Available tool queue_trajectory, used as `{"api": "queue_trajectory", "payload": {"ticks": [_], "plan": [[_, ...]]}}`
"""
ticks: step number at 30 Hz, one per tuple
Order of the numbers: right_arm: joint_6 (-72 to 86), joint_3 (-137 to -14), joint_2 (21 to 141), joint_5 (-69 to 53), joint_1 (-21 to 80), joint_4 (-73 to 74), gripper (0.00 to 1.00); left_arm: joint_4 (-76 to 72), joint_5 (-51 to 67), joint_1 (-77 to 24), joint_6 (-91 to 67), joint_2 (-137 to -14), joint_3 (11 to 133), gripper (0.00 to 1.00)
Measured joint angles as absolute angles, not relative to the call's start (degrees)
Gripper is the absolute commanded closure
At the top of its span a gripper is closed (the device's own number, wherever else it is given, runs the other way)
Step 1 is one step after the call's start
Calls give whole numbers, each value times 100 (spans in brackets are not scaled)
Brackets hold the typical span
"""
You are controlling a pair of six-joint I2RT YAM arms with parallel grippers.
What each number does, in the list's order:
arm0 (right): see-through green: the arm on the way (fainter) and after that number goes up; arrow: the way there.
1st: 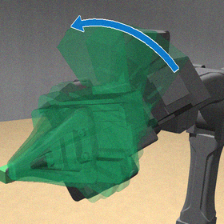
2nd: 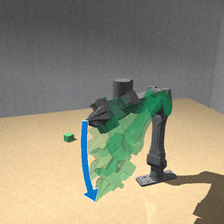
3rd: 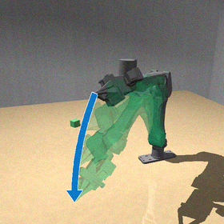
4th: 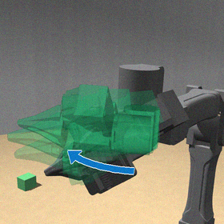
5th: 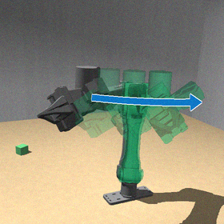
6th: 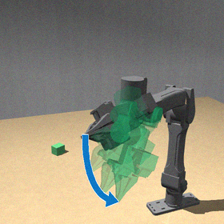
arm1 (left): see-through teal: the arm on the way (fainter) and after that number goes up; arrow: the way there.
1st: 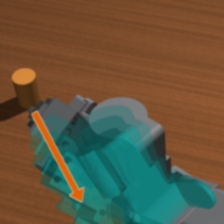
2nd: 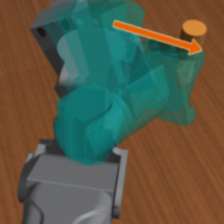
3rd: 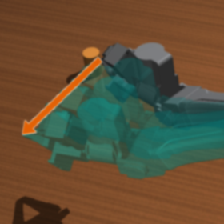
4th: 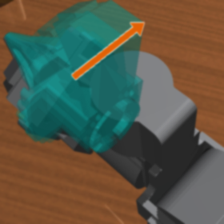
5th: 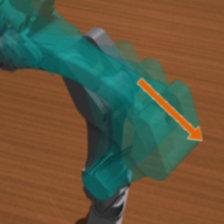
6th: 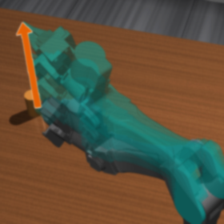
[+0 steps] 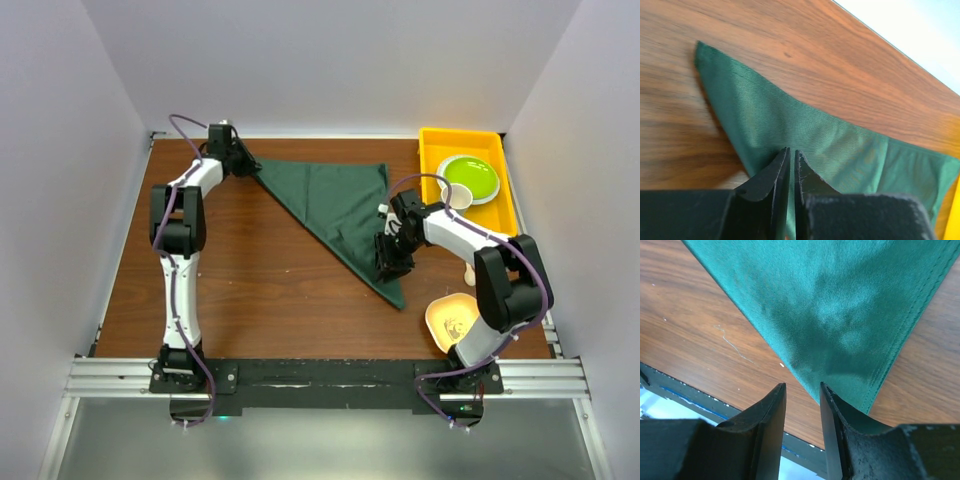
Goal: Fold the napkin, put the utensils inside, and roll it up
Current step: Fold the napkin
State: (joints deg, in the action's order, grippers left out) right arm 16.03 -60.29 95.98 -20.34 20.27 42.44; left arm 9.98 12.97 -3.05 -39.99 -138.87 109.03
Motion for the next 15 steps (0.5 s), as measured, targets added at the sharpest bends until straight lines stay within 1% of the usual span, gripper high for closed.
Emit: {"api": "queue_trajectory", "payload": {"ticks": [11, 14, 15], "plan": [[1931, -5684, 9638, -2224, 2633, 3859, 64, 1376, 1129, -154, -3566, -13896, 11059, 85], [1933, -5697, 9638, -2228, 2700, 3909, 62, 1520, 1127, -134, -3450, -13928, 11266, 84], [1929, -5723, 9638, -2220, 2700, 3944, 60, 1533, 1133, -130, -3415, -13931, 11323, 84]]}}
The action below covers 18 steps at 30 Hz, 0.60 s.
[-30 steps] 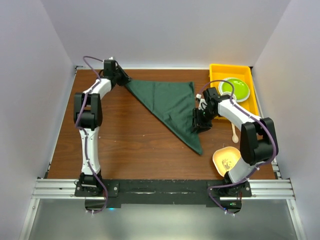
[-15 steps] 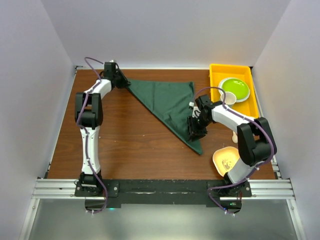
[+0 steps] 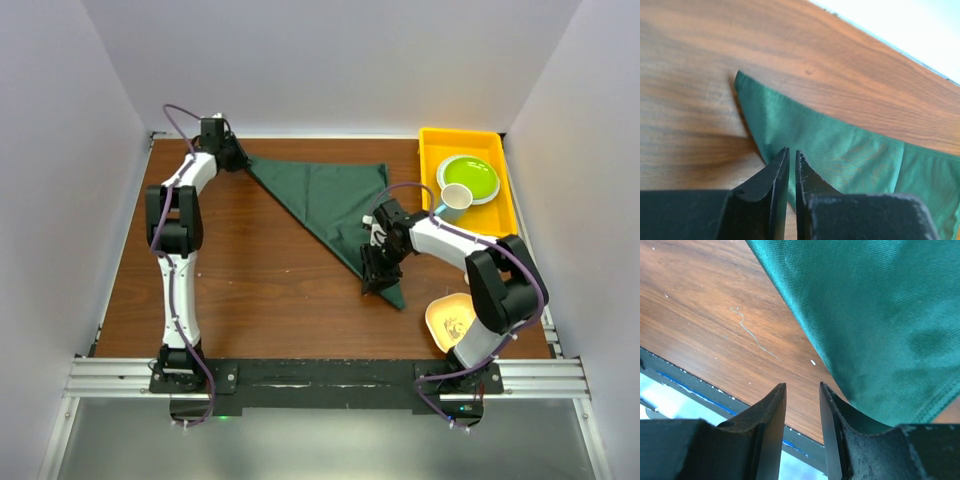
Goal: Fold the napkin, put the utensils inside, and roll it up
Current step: Fold the napkin
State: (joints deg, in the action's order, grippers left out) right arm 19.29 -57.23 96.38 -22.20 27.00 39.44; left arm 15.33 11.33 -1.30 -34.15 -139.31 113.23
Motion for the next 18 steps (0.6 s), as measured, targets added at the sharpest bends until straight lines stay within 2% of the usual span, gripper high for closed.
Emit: {"api": "queue_trajectory", "payload": {"ticks": [4, 8, 14, 18], "plan": [[1900, -6114, 9636, -2084, 2659, 4237, 51, 1549, 1166, -126, -3345, -13928, 11432, 80], [1837, -6427, 9636, -1979, 2480, 4292, 51, 1531, 1219, -126, -3385, -13928, 11432, 80], [1774, -6405, 9638, -1728, 2139, 4416, 55, 1433, 1332, -126, -3546, -13970, 11528, 80], [1778, -6213, 9638, -1688, 2115, 4410, 61, 1426, 1326, -123, -3605, -14112, 11751, 81]]}}
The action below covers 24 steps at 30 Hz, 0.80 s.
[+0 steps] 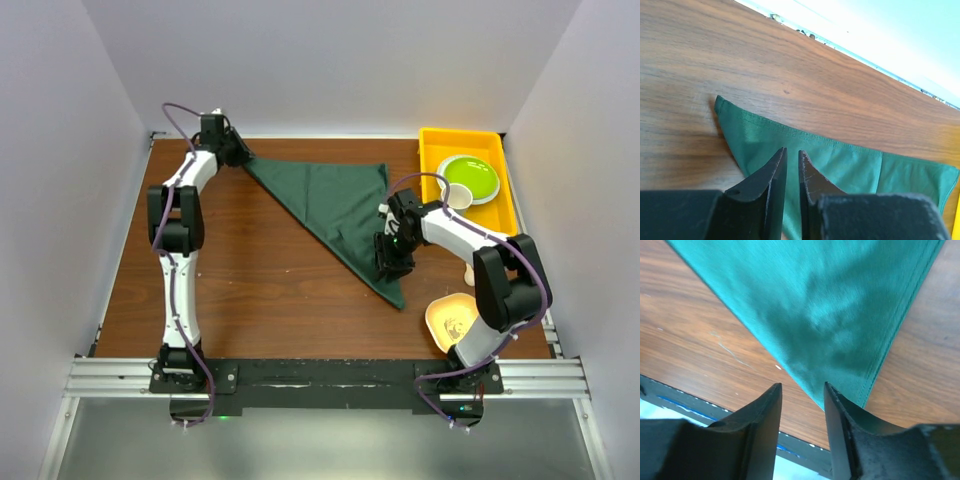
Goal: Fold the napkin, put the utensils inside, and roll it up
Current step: Fold the napkin
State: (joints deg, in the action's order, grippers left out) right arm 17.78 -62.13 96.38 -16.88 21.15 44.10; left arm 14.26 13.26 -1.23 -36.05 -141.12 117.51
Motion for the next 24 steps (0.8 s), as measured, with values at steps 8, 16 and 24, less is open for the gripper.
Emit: {"api": "queue_trajectory", "payload": {"ticks": [8, 16, 24], "plan": [[1870, -5723, 9636, -1638, 2180, 4316, 63, 1616, 1175, -71, -3632, -14313, 11756, 83], [2152, -5245, 9515, -1905, 2571, 4108, 65, 1647, 1105, 143, -3575, -14337, 11754, 83], [2121, -5439, 9238, -1750, 2609, 4449, 63, 1706, 1094, 178, -3481, -14335, 11789, 82]]}}
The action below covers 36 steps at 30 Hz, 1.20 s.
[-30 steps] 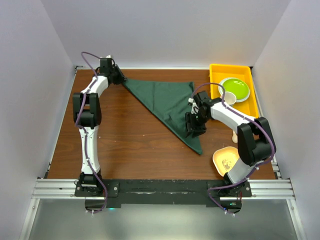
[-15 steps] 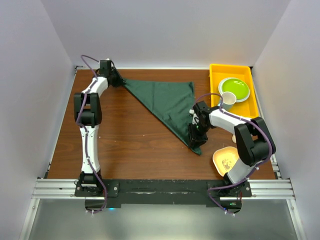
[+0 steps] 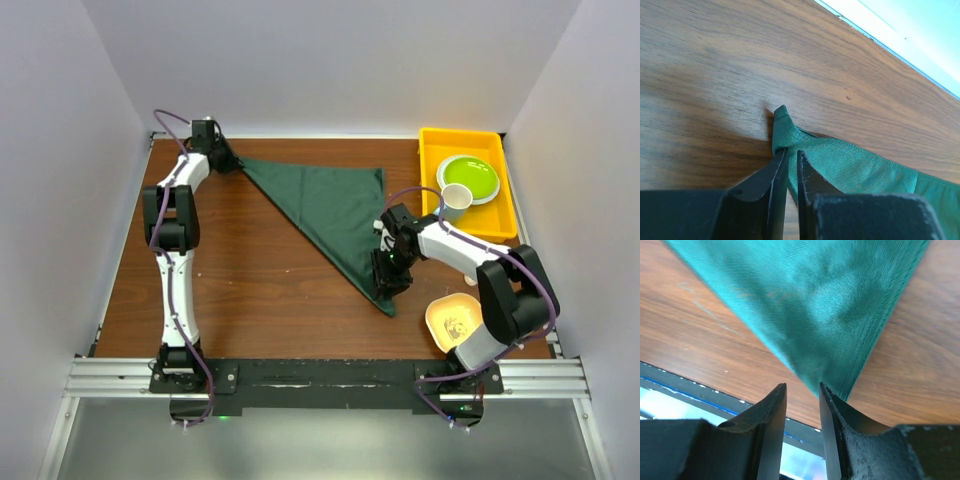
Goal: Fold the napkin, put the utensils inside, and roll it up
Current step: Fold the napkin
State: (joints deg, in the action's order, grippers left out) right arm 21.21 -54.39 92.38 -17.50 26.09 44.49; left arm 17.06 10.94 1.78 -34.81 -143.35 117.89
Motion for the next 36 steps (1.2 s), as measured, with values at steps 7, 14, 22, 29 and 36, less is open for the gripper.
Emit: {"api": "queue_trajectory", "payload": {"ticks": [7, 14, 22, 29, 36], "plan": [[2137, -5384, 8947, -1710, 2609, 4379, 63, 1706, 1125, 187, -3483, -14335, 11789, 82], [2270, -4523, 8868, -1761, 2602, 4274, 64, 1730, 1135, 189, -3433, -14335, 11810, 82], [2296, -4993, 8624, -1594, 2602, 4617, 60, 1728, 1245, 204, -3492, -14335, 11896, 79], [2285, -5631, 8735, -1546, 2530, 4613, 58, 1579, 1435, 290, -3835, -14328, 11896, 80], [2222, -6202, 9389, -1573, 2410, 4602, 58, 1479, 1459, 386, -3938, -14326, 11896, 82]]}}
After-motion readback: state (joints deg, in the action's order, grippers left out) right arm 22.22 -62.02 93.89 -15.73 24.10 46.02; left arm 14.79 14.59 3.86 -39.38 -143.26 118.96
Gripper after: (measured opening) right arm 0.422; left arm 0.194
